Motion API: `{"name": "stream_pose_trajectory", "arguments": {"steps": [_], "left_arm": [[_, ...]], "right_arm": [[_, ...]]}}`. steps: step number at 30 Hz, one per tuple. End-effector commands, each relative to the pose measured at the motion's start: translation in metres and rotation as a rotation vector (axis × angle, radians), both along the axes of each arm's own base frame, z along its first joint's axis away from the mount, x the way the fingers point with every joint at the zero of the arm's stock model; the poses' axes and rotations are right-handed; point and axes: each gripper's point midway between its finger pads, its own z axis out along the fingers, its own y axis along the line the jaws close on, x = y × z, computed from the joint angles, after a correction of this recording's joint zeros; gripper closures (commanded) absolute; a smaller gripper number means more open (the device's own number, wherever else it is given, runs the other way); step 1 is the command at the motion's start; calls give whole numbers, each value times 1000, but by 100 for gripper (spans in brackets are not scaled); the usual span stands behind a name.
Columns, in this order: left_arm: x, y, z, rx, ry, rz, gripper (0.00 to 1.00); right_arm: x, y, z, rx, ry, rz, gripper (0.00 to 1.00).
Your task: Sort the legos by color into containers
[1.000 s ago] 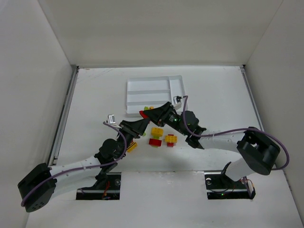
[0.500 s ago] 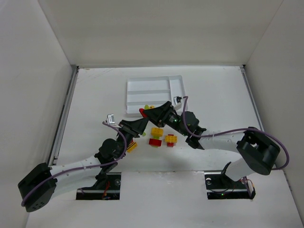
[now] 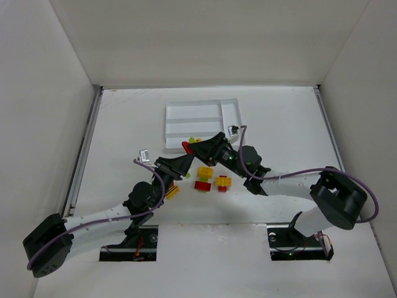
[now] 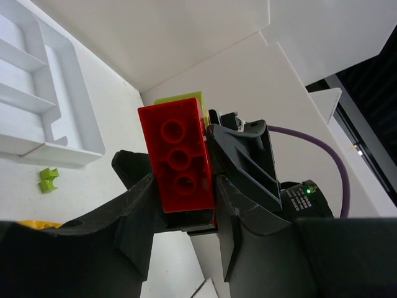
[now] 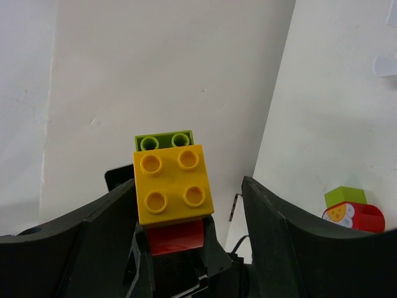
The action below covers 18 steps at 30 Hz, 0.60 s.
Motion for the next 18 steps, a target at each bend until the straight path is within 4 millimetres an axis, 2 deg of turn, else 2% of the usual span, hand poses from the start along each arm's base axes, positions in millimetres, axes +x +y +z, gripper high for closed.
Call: {"name": "stream_pose_trajectory", "arguments": {"steps": [1, 8, 15, 18], "left_arm": [[-4, 6, 19, -69, -41, 2, 83], [-5, 4, 15, -85, -19, -8, 83], [-4, 6, 12, -102, 1, -9, 83], [-4, 6, 10, -105, 6, -11, 83]], "right_arm": [[-4, -7, 39, 55, -135, 11, 27], [2, -12, 43, 33, -176, 6, 21], [2, -12, 41, 24, -183, 11, 34], [3, -17, 41, 30, -186, -5, 34]]}}
